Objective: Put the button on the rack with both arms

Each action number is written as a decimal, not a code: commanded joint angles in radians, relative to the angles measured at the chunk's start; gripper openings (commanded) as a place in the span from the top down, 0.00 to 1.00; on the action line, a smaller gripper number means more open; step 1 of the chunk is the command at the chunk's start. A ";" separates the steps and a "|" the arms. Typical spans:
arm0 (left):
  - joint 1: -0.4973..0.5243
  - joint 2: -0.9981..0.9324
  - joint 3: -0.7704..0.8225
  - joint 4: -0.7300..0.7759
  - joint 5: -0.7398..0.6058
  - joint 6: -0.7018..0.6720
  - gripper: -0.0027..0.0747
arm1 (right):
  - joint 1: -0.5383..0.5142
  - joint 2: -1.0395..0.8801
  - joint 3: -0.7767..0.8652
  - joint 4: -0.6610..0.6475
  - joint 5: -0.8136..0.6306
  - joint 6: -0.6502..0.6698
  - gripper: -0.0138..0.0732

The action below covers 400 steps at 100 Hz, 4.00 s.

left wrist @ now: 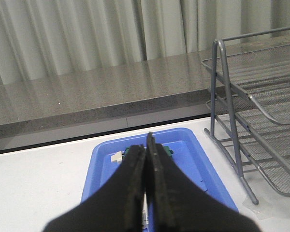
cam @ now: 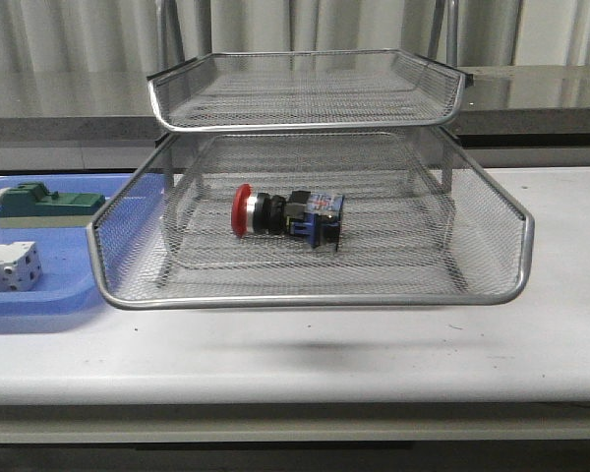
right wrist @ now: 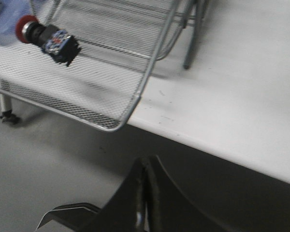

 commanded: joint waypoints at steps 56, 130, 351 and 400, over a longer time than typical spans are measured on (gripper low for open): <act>0.002 0.009 -0.028 -0.014 -0.075 -0.006 0.99 | 0.384 0.461 -0.032 0.369 -0.258 -0.696 0.92; 0.002 0.009 -0.028 -0.014 -0.075 -0.006 0.99 | 0.643 0.817 -0.150 0.212 -0.573 -0.696 0.92; 0.002 0.009 -0.028 -0.014 -0.075 -0.006 0.99 | 0.110 -0.079 -0.086 -0.540 -0.071 0.423 0.91; 0.002 0.009 -0.028 -0.014 -0.075 -0.006 0.99 | 0.100 -0.276 -0.013 -0.544 -0.053 0.436 0.91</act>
